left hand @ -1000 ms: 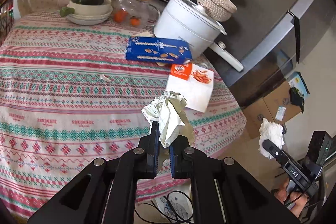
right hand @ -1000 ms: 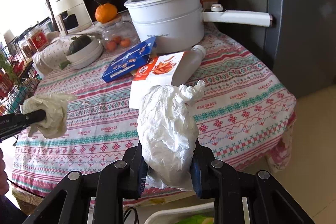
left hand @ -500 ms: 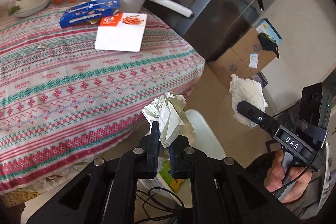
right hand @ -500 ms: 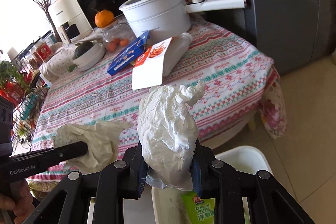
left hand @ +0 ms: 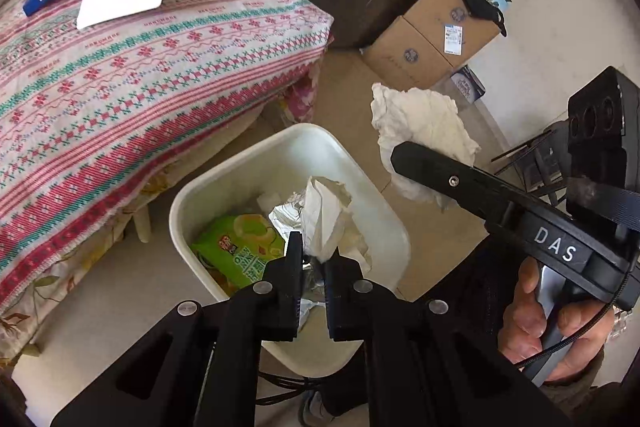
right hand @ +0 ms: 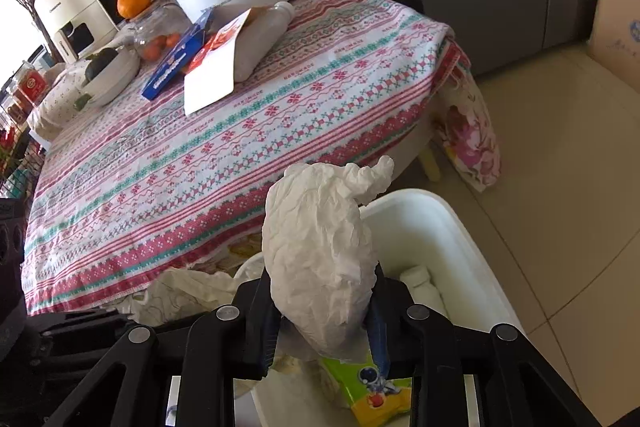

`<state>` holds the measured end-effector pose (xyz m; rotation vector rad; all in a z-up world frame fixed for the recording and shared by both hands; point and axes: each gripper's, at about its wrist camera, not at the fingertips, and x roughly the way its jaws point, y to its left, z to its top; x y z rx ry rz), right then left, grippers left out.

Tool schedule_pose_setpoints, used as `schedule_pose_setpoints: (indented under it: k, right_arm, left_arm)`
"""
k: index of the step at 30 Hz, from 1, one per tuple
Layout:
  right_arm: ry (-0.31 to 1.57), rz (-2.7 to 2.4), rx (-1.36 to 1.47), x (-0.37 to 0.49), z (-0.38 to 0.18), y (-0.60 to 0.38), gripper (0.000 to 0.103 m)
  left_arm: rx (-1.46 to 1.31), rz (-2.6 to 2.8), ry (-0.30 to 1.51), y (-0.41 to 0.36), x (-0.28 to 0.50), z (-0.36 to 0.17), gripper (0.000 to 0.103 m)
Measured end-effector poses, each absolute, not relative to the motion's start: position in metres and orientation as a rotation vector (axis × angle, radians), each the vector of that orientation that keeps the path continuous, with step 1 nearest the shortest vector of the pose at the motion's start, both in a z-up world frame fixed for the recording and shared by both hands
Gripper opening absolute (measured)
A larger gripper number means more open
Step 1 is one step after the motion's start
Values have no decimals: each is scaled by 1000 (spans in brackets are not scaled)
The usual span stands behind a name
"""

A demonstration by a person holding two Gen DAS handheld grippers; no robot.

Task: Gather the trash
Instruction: 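Carry the foil wrapper and white tissue with both tools over the white bin, then open both tools to drop the foil wrapper and tissue into the bin, then grasp the blue almond box with the left tool while the right tool grasps the orange snack bag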

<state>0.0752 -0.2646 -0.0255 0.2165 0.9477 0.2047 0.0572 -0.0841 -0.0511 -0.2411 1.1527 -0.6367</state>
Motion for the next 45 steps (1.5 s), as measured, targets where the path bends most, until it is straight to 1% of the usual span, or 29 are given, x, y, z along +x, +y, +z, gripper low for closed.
schedule_pose_setpoints:
  k: [1,2,3,4,5,9,11,13,15,18,39,42,45]
  right_arm:
    - [949,202,216,76,-26,-265,35]
    - [952,200,215,76,-26,-265,35]
    - [956,197,213,77,-27,-265,35]
    - [961,195,214,77,-28,-266,35]
    - [965,192,216,78,-29,-267,35]
    - [975,178,225,80,-31,-270,35]
    - [988,169,228,82,-33,-270,38]
    - [1014,150,233,85,-38,-271,54]
    - [1038,122,237,87,-43,-273,60]
    - [1033,114,264,88,-42,-278,64]
    - [1018,169,325,95,-42,-268,65]
    - [1022,189,349,97,-45,-265,67]
    - [1026,211,388,101,-47,-264,67]
  left_arm:
    - [-233,-637,1171,-88,59,-55,18]
    - [-229,-623,1183,-89,60,-58,28]
    - [-235,-605,1186,-88,62,-60,35]
    - [-251,-589,1178,-84,63,-60,47]
    - [-272,-575,1166,-80,65,-59,54]
    - [-324,-533,1147,-64,74,-55,55]
    - [-340,-504,1146,-56,78,-56,55]
    - [-371,-484,1157,-48,83,-57,55]
    - [-400,-469,1160,-43,86,-57,55]
    - [-414,-452,1150,-38,89,-55,55]
    - [-428,-286,1135,-2,96,-51,55]
    - [-481,-276,1133,11,102,-48,55]
    - [-606,-265,1130,35,112,-49,55]
